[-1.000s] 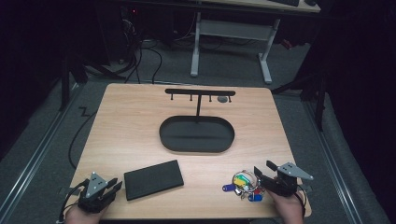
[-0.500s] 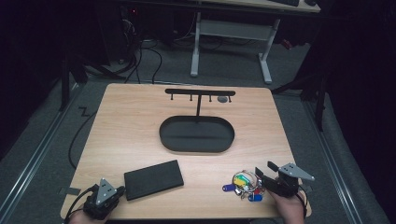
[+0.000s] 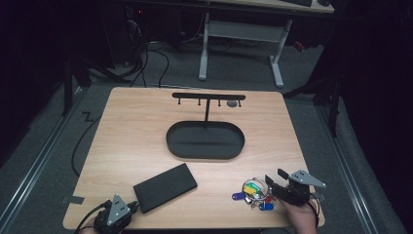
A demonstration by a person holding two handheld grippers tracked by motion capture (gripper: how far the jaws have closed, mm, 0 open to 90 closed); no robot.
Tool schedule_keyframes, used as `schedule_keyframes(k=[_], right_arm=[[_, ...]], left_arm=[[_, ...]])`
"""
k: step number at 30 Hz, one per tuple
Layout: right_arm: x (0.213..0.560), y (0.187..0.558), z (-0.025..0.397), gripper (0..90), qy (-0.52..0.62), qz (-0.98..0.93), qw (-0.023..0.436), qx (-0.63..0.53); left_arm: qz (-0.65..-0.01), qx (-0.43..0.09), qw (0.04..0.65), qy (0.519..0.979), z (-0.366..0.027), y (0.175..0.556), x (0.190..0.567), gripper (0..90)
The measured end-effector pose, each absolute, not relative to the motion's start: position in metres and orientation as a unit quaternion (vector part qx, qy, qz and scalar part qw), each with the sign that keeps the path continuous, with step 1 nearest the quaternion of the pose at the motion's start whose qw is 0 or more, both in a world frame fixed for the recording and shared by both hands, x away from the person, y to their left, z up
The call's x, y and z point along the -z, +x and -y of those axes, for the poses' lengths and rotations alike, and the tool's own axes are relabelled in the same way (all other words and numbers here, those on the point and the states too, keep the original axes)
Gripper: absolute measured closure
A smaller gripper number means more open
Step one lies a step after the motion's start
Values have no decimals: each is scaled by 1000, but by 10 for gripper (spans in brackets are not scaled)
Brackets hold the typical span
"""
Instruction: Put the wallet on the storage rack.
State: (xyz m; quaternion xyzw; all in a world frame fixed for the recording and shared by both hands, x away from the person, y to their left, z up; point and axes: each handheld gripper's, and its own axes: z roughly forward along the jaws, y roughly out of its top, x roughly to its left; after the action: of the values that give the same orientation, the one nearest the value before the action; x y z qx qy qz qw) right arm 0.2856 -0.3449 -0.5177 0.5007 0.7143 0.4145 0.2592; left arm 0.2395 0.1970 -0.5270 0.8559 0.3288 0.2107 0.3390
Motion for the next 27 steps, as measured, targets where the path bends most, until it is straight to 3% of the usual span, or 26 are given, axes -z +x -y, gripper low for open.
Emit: schedule_keyframes(k=[8,16,22,27], right_arm=[[519,287,344,388,501,-716,257,-412],[519,287,345,388,503,-716,257,-410],[519,287,347,388,506,-714,256,-410],[519,287,346,391,502,-716,257,-410]], left_arm=[[-295,-206,338,870,-176,234,527,824],[-271,-208,333,879,-166,229,524,751],[-294,-224,360,856,-177,232,516,637],[-304,-203,402,840,-170,244,508,547]])
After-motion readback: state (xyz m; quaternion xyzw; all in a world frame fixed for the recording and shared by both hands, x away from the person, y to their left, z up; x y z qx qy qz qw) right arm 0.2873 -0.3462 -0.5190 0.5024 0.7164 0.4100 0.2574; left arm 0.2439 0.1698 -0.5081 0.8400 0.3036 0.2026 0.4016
